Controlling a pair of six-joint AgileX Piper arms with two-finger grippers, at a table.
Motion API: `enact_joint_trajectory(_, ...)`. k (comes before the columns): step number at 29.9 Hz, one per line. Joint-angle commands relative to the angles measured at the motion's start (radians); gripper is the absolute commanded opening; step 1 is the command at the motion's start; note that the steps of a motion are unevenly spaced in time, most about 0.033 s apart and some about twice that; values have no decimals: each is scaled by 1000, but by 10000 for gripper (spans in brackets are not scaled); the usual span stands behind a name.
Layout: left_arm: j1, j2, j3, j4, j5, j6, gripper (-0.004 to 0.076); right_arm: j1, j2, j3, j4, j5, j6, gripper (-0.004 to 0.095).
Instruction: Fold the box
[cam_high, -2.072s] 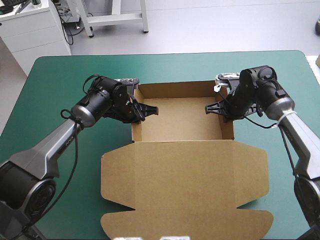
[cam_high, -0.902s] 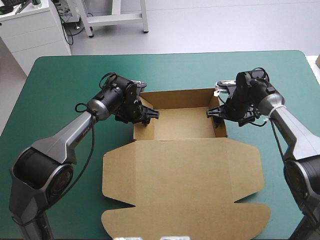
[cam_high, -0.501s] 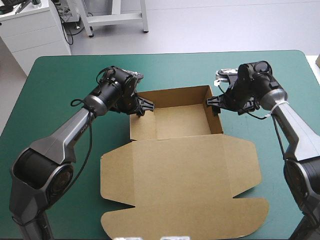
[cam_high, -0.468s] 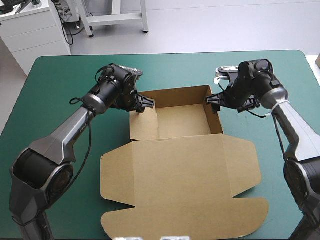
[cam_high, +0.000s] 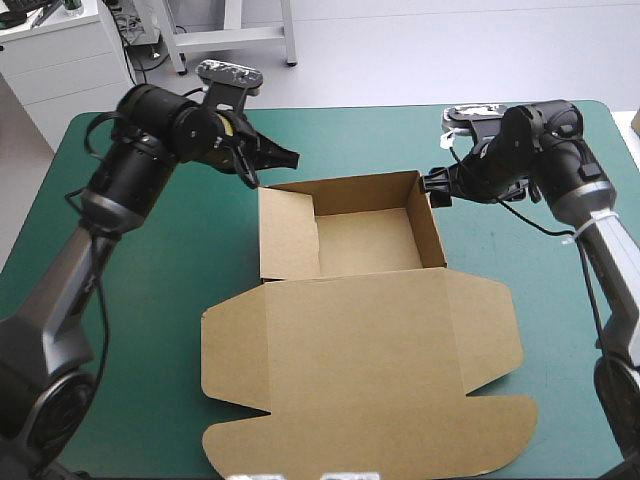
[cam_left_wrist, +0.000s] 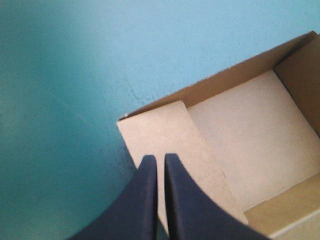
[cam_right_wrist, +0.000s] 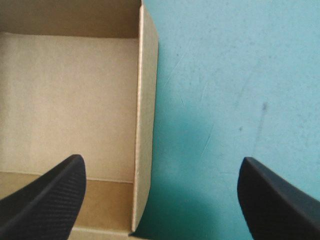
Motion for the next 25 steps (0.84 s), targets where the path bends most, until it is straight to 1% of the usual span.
enact_joint_trajectory(1,-3,-172,92,-8,48,7,-29,8,-77,16,-3,4,-15,765)
enact_joint_trajectory(4,-3,-309,248,13,46,7,-30,8,-63,16,-1,-7,-22,765)
enact_joint_trajectory(8,-3,-488,460,22,-18,21,-30,8,-25,16,-1,-48,-26,765)
enact_joint_trajectory(11,-3,-597,589,20,-19,26,-30,8,22,16,-1,-69,-29,765)
enact_joint_trajectory(13,-3,-669,672,18,-42,26,-30,8,53,16,9,-69,-30,765)
enact_joint_trajectory(18,-3,-867,905,18,-156,26,-30,14,127,16,85,-56,-54,765)
enact_joint_trajectory(20,-3,-949,1020,30,-191,26,-30,33,147,16,66,-59,-56,765)
enact_joint_trajectory(25,-3,-1102,1229,33,-315,26,-30,68,187,16,48,-76,-42,765)
